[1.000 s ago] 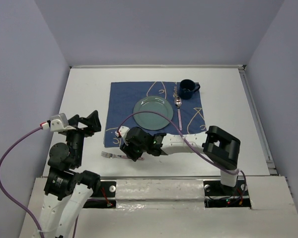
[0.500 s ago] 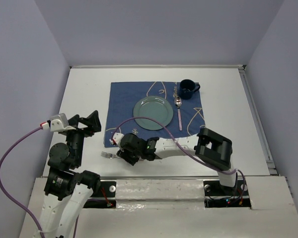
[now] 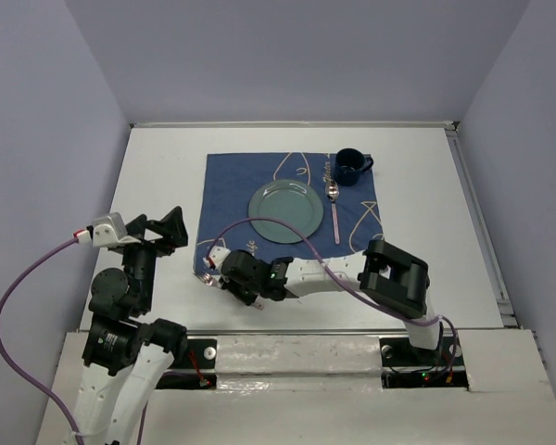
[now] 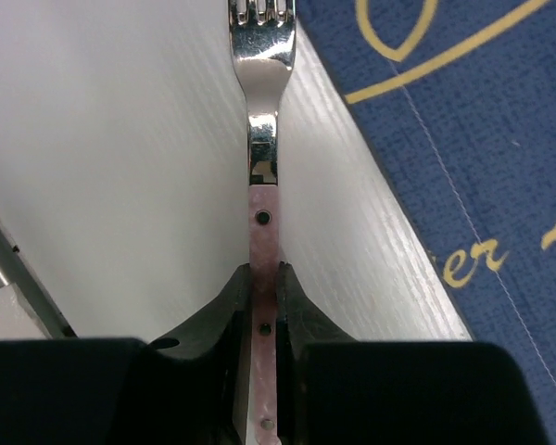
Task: Set the dinner table for one person
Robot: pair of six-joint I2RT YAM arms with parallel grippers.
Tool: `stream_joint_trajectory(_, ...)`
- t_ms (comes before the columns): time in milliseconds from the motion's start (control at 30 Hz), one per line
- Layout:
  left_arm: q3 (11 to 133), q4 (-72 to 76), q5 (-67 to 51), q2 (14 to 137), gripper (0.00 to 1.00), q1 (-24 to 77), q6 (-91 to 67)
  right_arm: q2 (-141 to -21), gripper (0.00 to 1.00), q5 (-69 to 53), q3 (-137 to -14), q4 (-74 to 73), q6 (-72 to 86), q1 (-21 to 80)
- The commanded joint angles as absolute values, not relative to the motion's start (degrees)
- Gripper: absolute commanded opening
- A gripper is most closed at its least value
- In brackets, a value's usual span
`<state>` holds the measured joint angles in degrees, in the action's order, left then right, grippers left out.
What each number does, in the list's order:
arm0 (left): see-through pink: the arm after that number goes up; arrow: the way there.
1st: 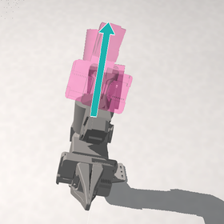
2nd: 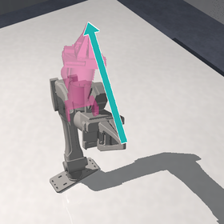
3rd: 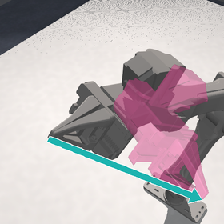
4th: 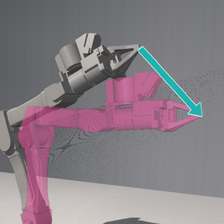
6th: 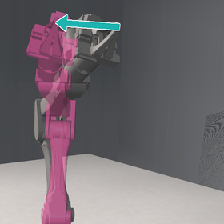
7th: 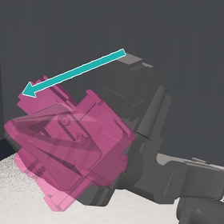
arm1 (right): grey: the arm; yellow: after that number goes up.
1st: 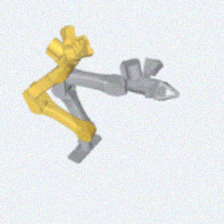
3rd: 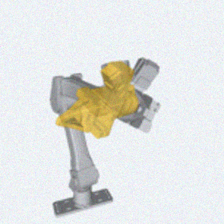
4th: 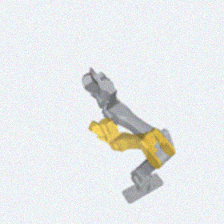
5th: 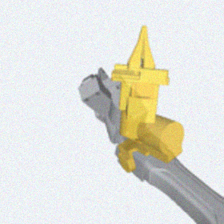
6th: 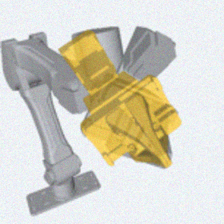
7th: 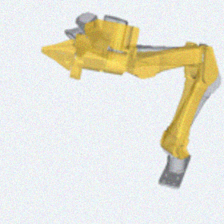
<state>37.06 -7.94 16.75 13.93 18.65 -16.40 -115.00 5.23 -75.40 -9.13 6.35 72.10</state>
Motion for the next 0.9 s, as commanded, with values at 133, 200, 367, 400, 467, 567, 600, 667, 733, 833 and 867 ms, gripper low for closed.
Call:
stream_joint_trajectory(133,37.53,-5.80,25.49,9.49,0.99,18.19,-15.29,-106.18,0.00,15.55,-80.42,-6.77,17.14,71.55)
stream_joint_trajectory(200,37.62,-5.97,25.58,9.49,0.99,18.19,-15.21,-105.82,0.00,17.30,-82.77,-4.75,19.77,69.45)
stream_joint_trajectory(367,37.70,-6.15,25.14,9.58,0.99,18.19,-15.47,-112.66,0.00,22.57,-92.36,-4.22,32.32,62.94)
stream_joint_trajectory(400,37.71,-6.24,25.14,9.58,0.99,18.19,-15.47,-115.90,0.00,24.07,-94.03,-4.22,34.08,62.15)
stream_joint_trajectory(467,37.62,-6.15,24.96,9.41,0.99,18.19,-15.56,-118.29,0.00,25.48,-97.46,-4.13,39.88,60.39)
stream_joint_trajectory(567,37.53,-5.71,24.00,9.49,0.99,18.19,-15.56,-122.33,0.00,27.68,-101.93,-3.78,43.67,59.86)
stream_joint_trajectory(600,37.53,-5.54,23.65,9.75,0.99,18.19,-15.56,-123.39,0.00,27.95,-103.08,-3.78,44.64,59.85)
stream_joint_trajectory(667,37.44,-5.27,23.12,9.84,0.99,18.28,-15.64,-126.20,0.00,28.82,-105.11,-3.87,46.32,59.33)
stream_joint_trajectory(733,37.44,-5.36,22.85,9.93,0.99,18.54,-15.73,-128.57,0.00,30.32,-108.27,-5.27,47.89,59.33)
stream_joint_trajectory(833,37.44,-5.36,22.59,10.11,0.99,18.98,-15.73,-130.34,0.00,30.50,-110.30,-6.68,49.13,59.33)
stream_joint_trajectory(867,37.35,-5.27,22.59,10.02,0.99,18.98,-15.73,-131.21,0.00,30.59,-110.39,-6.94,49.91,59.33)
